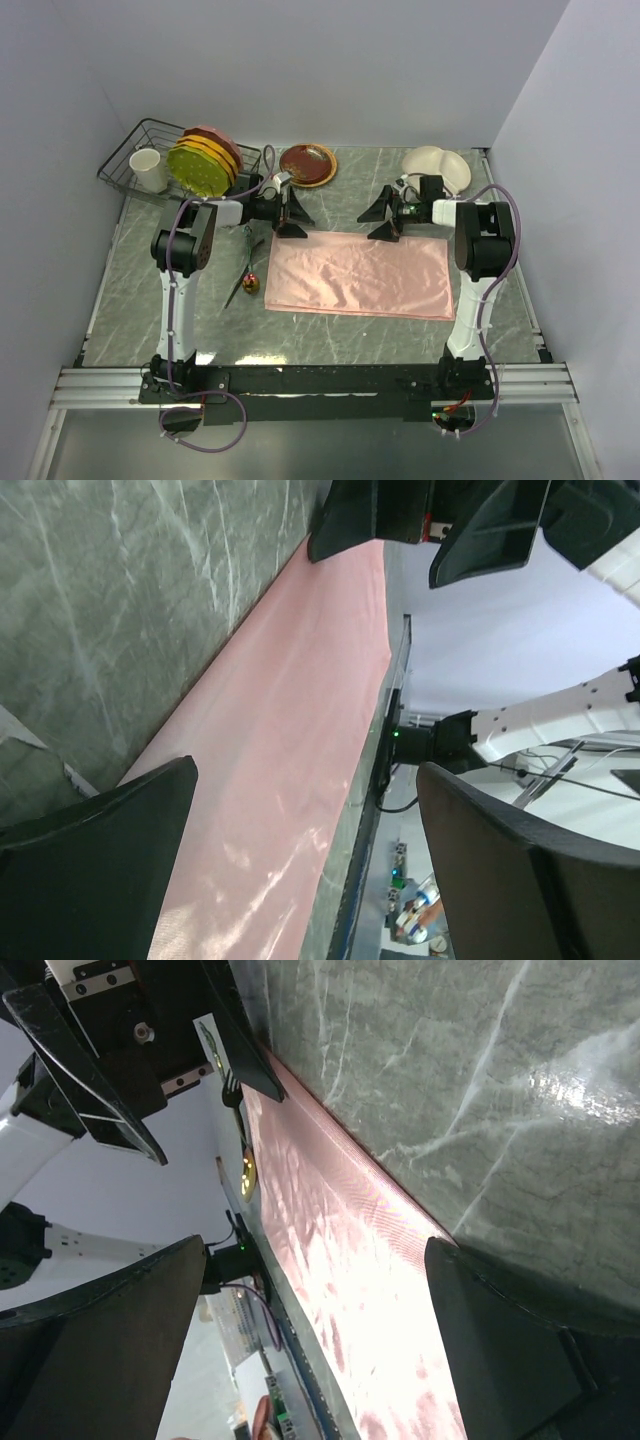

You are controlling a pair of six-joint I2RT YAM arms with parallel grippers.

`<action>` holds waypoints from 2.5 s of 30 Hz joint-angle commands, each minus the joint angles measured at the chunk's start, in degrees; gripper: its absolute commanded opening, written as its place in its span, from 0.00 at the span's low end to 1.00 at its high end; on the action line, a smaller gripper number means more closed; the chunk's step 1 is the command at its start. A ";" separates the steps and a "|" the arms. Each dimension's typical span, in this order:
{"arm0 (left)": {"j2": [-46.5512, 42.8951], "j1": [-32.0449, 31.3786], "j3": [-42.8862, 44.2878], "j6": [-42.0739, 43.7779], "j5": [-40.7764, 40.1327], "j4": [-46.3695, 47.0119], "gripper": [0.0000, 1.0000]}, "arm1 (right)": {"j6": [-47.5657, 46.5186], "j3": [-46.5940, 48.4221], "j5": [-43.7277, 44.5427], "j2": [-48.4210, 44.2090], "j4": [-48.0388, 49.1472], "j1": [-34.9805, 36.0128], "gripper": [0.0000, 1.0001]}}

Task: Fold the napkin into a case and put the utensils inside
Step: Smooth out the rectangle-folded napkin at the center of the board.

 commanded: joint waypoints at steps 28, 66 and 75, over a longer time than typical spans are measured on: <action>1.63 3.01 0.12 12.36 -3.17 -12.15 0.99 | -30.64 8.63 12.47 3.16 -35.15 -21.67 1.00; -26.22 -5.86 -1.71 23.79 -40.73 -30.42 0.99 | -31.08 -3.48 33.11 -25.66 -38.14 -27.65 0.64; -38.01 -7.62 -17.02 20.09 -57.04 -34.39 0.70 | -32.84 -10.17 39.19 -28.65 -37.27 -26.42 0.58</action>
